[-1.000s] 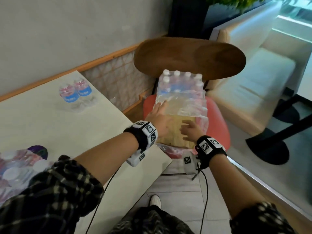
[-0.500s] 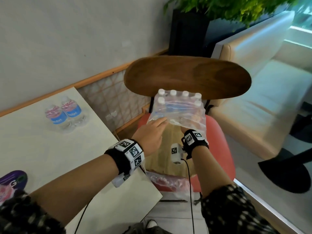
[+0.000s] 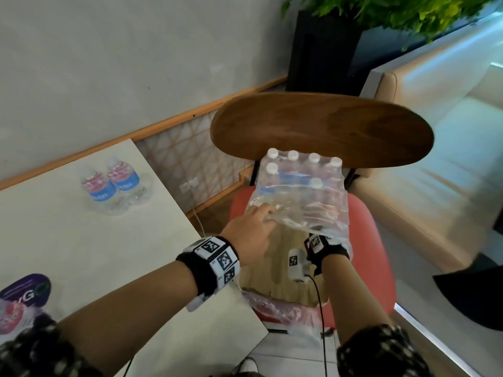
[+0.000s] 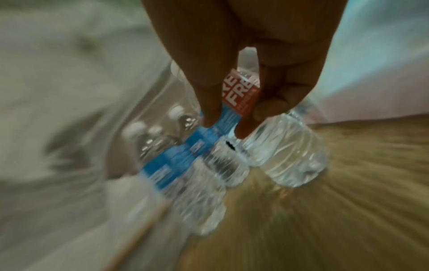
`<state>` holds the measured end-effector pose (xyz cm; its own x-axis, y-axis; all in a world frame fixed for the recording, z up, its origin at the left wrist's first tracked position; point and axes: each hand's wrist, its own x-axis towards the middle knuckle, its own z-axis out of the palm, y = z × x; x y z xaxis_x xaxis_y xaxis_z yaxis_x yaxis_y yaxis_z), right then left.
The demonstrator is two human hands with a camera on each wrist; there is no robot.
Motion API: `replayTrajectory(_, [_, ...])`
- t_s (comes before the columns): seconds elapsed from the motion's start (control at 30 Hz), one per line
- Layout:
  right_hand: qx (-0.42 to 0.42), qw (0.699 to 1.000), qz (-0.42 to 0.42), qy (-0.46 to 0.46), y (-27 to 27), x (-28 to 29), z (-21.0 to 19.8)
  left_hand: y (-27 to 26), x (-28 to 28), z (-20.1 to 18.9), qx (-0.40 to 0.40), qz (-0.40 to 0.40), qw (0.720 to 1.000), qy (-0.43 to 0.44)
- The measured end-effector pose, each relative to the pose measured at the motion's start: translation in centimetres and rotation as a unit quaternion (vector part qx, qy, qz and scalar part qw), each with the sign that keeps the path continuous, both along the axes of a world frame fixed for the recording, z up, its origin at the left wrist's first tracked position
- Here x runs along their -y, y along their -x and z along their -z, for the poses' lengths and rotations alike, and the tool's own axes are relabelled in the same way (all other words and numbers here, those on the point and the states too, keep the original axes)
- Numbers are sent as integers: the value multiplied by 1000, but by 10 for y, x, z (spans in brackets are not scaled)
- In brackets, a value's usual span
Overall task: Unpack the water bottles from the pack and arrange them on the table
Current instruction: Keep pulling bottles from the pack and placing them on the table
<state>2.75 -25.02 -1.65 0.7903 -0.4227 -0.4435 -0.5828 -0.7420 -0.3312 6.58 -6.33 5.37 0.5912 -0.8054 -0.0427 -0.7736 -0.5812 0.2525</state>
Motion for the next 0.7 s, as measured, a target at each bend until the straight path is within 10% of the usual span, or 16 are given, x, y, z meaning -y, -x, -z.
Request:
replayTrajectory(0.07, [38,986,104,-125,-2,-19,-3,-3,2,2,7,-27,1000,-6])
replayTrajectory(0.23, [175,974,59,-130,3,-61,1,-11,3,11,-4,-83,996,-20])
replayTrajectory(0.7, [-55,989,-11,-136,-50,-30,-40,-29,17,16,-13,-82,996,-6])
